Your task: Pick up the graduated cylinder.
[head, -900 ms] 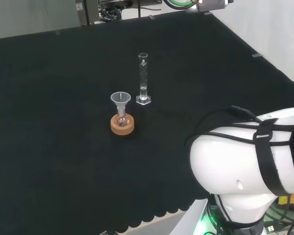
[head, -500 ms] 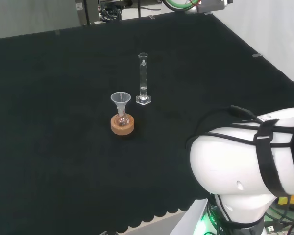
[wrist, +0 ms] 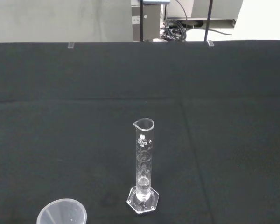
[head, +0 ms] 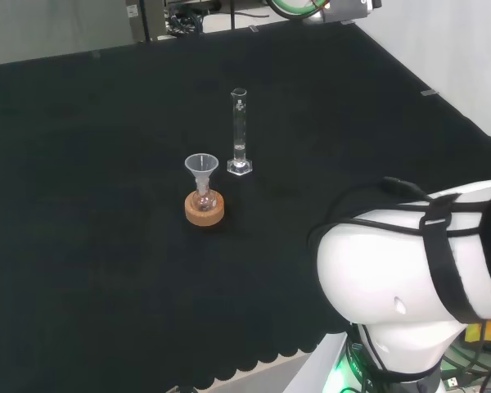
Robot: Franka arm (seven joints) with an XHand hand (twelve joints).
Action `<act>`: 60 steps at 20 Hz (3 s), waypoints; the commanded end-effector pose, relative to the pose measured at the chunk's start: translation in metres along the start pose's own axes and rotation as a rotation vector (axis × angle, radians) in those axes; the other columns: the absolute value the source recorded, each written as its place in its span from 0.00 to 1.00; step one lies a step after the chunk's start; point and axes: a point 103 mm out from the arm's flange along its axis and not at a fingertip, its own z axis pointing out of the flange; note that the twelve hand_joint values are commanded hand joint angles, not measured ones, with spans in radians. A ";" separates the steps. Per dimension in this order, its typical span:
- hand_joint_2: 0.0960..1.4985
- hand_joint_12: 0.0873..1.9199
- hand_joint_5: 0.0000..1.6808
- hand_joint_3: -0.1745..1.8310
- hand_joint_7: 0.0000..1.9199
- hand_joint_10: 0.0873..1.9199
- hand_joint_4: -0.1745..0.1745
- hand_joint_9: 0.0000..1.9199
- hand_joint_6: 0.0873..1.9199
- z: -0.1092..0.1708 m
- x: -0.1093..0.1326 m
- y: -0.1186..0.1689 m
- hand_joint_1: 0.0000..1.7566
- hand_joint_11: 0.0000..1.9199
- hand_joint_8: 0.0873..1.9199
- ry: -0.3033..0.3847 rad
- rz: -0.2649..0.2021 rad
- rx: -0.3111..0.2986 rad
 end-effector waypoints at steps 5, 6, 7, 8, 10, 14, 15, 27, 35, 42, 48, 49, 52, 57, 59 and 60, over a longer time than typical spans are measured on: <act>0.79 0.73 0.12 0.25 0.01 0.34 0.45 0.07 0.00 0.067 -0.025 0.075 0.09 0.00 0.18 0.081 0.043 -0.025; 0.80 0.73 0.12 0.25 0.00 0.33 0.45 0.08 0.00 0.078 -0.031 0.090 0.09 0.00 0.19 0.109 0.037 -0.038; 0.80 0.73 0.13 0.24 0.00 0.33 0.45 0.08 0.00 0.087 -0.035 0.103 0.09 0.01 0.20 0.131 0.030 -0.045; 0.80 0.73 0.13 0.24 0.00 0.33 0.44 0.08 0.00 0.097 -0.040 0.116 0.10 0.01 0.21 0.159 0.018 -0.057; 0.80 0.72 0.14 0.23 0.01 0.34 0.43 0.10 0.00 0.120 -0.050 0.144 0.12 0.03 0.23 0.196 -0.018 -0.089; 0.78 0.72 0.16 0.22 0.03 0.34 0.41 0.14 0.00 0.157 -0.064 0.179 0.15 0.06 0.26 0.238 -0.076 -0.113; 0.77 0.72 0.17 0.22 0.03 0.34 0.41 0.14 0.00 0.164 -0.065 0.185 0.16 0.06 0.26 0.245 -0.089 -0.118; 0.74 0.72 0.19 0.21 0.06 0.34 0.40 0.16 0.00 0.229 -0.073 0.195 0.19 0.07 0.29 0.312 -0.208 -0.119; 0.73 0.72 0.21 0.21 0.07 0.33 0.41 0.18 0.00 0.259 -0.067 0.183 0.21 0.08 0.30 0.352 -0.306 -0.101; 0.72 0.71 0.21 0.21 0.09 0.33 0.41 0.19 0.00 0.273 -0.069 0.175 0.22 0.08 0.30 0.394 -0.307 -0.108; 0.68 0.71 0.22 0.21 0.12 0.32 0.42 0.22 0.00 0.286 -0.071 0.166 0.28 0.09 0.31 0.479 -0.349 -0.120; 0.67 0.71 0.22 0.21 0.13 0.32 0.42 0.23 0.00 0.288 -0.071 0.165 0.28 0.10 0.31 0.493 -0.359 -0.119; 0.66 0.71 0.23 0.22 0.13 0.31 0.43 0.24 0.00 0.294 -0.071 0.161 0.29 0.10 0.31 0.527 -0.388 -0.111; 0.65 0.70 0.22 0.22 0.11 0.30 0.44 0.23 0.00 0.307 -0.071 0.157 0.30 0.11 0.30 0.570 -0.435 -0.083; 0.64 0.70 0.22 0.22 0.11 0.30 0.44 0.22 0.00 0.315 -0.070 0.155 0.31 0.11 0.30 0.584 -0.438 -0.084; 0.63 0.70 0.22 0.22 0.11 0.30 0.44 0.22 0.00 0.319 -0.069 0.155 0.32 0.11 0.30 0.591 -0.438 -0.078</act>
